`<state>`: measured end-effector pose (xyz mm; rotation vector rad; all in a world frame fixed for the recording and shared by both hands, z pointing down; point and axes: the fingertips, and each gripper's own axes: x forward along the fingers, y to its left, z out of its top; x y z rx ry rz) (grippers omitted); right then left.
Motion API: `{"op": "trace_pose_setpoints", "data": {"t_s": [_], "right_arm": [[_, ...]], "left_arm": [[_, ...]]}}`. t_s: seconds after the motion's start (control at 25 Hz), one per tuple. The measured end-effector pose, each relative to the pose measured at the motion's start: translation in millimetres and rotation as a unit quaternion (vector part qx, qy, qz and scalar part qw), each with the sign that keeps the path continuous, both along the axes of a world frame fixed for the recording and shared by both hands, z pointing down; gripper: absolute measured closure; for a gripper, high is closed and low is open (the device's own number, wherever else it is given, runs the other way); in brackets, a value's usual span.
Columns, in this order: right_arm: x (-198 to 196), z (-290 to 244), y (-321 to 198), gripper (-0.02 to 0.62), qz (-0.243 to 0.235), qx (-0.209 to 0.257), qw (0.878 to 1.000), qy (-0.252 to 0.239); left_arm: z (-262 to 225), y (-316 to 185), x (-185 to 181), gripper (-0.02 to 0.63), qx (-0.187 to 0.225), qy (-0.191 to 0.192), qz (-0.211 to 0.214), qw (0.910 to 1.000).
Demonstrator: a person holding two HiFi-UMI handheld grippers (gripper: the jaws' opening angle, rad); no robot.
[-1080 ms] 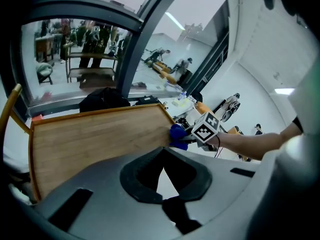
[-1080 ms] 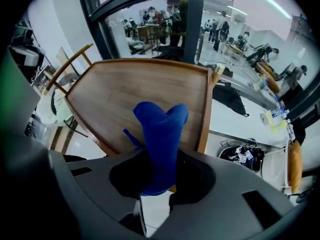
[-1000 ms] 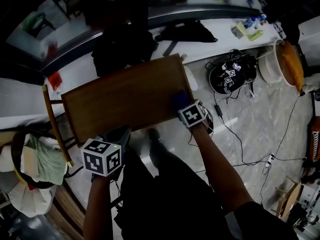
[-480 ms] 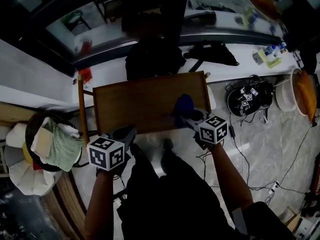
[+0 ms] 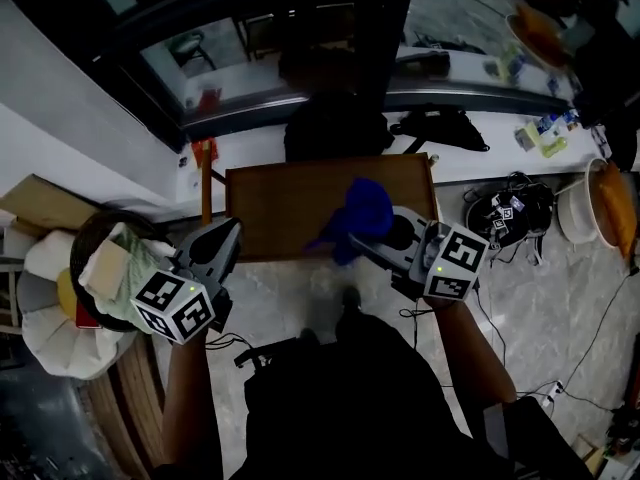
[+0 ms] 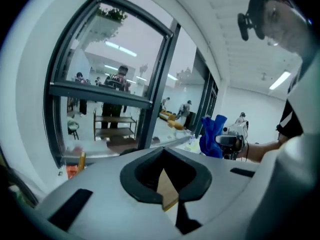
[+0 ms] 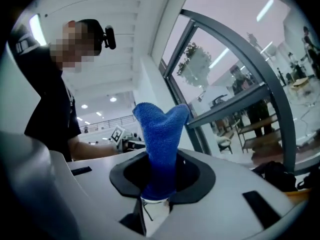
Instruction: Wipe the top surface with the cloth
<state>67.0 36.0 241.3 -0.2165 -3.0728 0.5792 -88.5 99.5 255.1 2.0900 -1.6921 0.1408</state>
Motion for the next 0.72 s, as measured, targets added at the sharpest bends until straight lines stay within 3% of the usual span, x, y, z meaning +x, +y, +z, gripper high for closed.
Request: {"op": "trace_pose_setpoints", "data": {"t_s": [0.24, 0.36, 0.52, 0.72], "right_arm": [[-4.8, -36.0, 65.0, 0.492, 0.024, 0.028, 0.999, -0.002], [-3.9, -41.6, 98.0, 0.492, 0.025, 0.018, 1.000, 0.003], [-0.2, -36.6, 146.6, 0.494, 0.029, 0.022, 0.999, 0.017], [6.7, -33.5, 189.1, 0.494, 0.037, 0.024, 0.999, 0.021]], "left_arm": [[-54.0, 77.9, -20.0, 0.595, 0.108, -0.009, 0.000, 0.9941], [-76.8, 119.1, -19.1, 0.595, 0.152, -0.015, 0.013, 0.9882], [-87.2, 175.6, -9.8, 0.595, 0.176, -0.024, 0.037, 0.9835], [-69.6, 214.9, 4.7, 0.595, 0.163, -0.001, 0.060, 0.9847]]}}
